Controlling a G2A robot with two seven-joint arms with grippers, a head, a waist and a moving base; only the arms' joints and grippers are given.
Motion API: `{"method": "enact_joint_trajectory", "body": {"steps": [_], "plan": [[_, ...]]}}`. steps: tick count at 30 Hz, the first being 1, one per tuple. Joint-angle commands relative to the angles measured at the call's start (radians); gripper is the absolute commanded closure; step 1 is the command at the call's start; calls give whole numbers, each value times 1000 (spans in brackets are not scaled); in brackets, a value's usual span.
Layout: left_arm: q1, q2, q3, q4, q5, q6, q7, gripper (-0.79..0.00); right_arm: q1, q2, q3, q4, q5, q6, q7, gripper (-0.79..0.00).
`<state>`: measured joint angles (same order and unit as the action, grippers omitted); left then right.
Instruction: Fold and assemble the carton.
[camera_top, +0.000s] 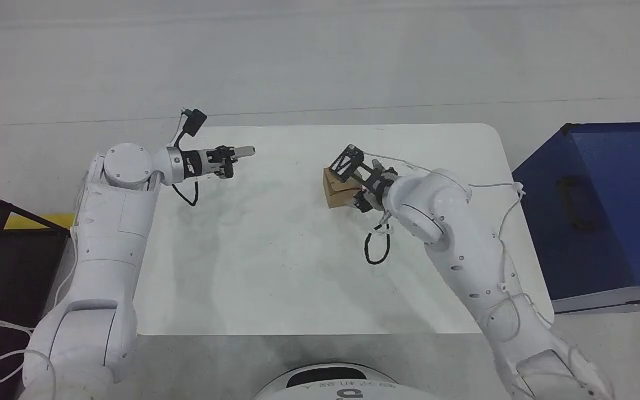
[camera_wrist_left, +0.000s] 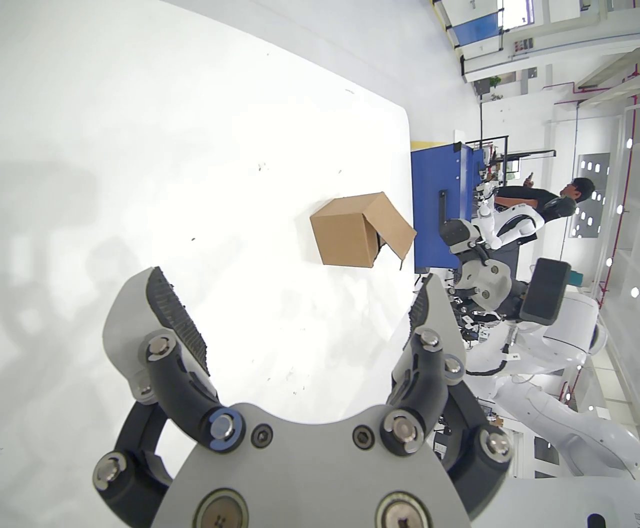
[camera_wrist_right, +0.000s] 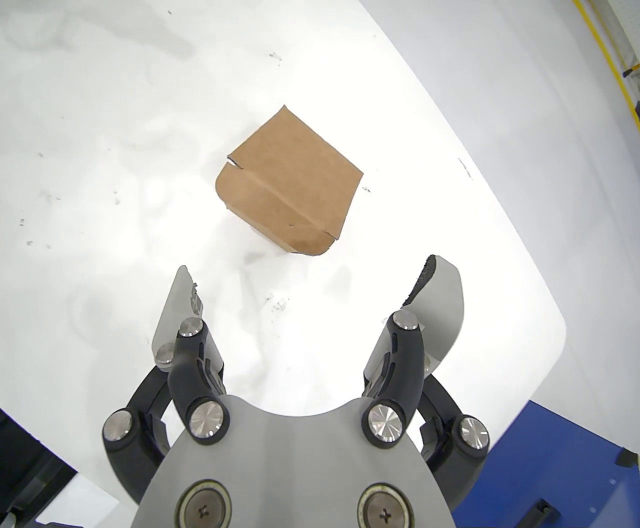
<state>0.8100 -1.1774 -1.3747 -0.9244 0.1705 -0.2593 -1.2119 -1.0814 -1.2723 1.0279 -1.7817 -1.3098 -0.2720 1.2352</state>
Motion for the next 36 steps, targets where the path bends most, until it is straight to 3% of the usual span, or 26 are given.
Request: {"method": "enact_joint_trajectory", "body": {"steps": [1, 11, 22, 24, 27, 29, 32, 36], "plan": [[-1, 0, 0, 0, 0, 0, 0, -785, 38, -9, -42, 34, -23, 23, 9, -723], [-1, 0, 0, 0, 0, 0, 0, -785, 182, -55, -155, 204, -33, 102, 4, -705], [-1, 0, 0, 0, 0, 0, 0, -785, 204, -74, -195, 259, -19, 88, 33, -671], [-1, 0, 0, 0, 0, 0, 0, -785, 207, -76, -196, 265, -5, 80, 42, -628], [-1, 0, 0, 0, 0, 0, 0, -785, 212, -79, -195, 271, 3, 76, 47, -440], [-1, 0, 0, 0, 0, 0, 0, -785, 214, -81, -197, 277, 4, 76, 45, -379], [-1, 0, 0, 0, 0, 0, 0, -785, 218, -84, -200, 287, 2, 76, 43, -320], [-1, 0, 0, 0, 0, 0, 0, -785, 219, -87, -202, 292, 0, 83, 44, -299]]}}
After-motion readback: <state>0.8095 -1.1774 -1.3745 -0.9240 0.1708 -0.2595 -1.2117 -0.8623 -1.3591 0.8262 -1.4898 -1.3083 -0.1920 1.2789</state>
